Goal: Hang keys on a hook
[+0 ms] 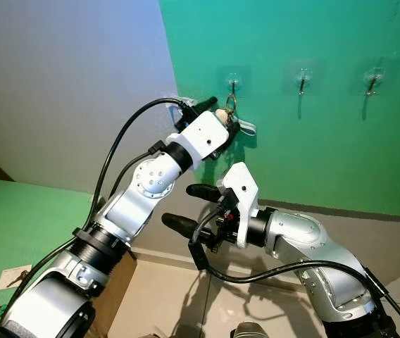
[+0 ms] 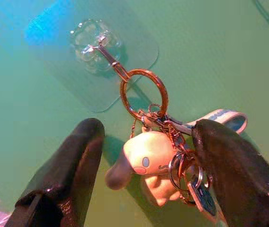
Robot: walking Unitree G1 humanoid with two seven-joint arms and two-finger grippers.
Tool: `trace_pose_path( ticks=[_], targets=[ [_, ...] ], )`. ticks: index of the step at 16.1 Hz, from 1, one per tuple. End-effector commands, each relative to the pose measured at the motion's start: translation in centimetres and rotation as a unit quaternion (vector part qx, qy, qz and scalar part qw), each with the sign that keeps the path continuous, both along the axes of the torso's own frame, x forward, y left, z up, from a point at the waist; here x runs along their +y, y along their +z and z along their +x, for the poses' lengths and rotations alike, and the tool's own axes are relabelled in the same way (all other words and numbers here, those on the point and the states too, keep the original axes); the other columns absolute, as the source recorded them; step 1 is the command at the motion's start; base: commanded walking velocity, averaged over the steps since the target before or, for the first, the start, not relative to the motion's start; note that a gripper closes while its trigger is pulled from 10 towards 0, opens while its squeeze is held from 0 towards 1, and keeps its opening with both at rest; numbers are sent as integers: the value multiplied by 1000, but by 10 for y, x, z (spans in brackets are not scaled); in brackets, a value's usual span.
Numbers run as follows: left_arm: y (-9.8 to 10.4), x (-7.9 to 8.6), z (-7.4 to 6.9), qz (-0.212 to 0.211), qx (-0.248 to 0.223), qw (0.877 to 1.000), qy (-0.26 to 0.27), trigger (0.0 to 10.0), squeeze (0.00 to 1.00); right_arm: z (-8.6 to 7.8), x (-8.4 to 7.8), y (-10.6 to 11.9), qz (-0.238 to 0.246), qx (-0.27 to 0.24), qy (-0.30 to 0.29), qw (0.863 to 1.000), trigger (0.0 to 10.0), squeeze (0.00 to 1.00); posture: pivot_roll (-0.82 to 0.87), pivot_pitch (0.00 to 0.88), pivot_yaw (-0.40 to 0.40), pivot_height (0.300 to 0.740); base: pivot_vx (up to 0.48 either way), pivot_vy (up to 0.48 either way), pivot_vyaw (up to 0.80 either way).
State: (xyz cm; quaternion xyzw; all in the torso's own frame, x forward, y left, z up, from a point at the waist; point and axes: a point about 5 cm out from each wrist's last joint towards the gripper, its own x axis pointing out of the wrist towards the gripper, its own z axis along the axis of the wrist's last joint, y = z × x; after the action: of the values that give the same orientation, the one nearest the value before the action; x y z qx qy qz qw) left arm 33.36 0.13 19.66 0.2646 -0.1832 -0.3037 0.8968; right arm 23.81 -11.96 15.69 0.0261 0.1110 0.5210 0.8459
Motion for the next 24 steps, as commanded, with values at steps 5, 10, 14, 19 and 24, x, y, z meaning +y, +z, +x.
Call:
trace_pose_path(
  ticks=[5,10,14,19,24],
  targets=[
    [7,6,3,-6,-5,1000,7,10000,1000,1,4,1,4,2,12,1000,10000,0,-295,27,154,736,0,0,0],
    [13,18,4,-40,3,999,22,10000,0,1,4,-1,4,5,9,1000,10000,0,-289,22,155,736,0,0,0],
    [17,23,0,-61,9,998,18,10000,0,2,3,-3,4,7,8,1000,10000,0,-282,9,155,736,0,0,0],
    [16,31,-9,-111,56,992,2,10000,0,4,0,-9,-4,13,0,1000,10000,0,-273,0,151,736,0,0,0],
    [-4,56,-27,-166,117,979,-13,10000,0,11,-14,-21,-20,0,-61,998,10000,0,-259,0,138,736,0,0,0]
  ],
)
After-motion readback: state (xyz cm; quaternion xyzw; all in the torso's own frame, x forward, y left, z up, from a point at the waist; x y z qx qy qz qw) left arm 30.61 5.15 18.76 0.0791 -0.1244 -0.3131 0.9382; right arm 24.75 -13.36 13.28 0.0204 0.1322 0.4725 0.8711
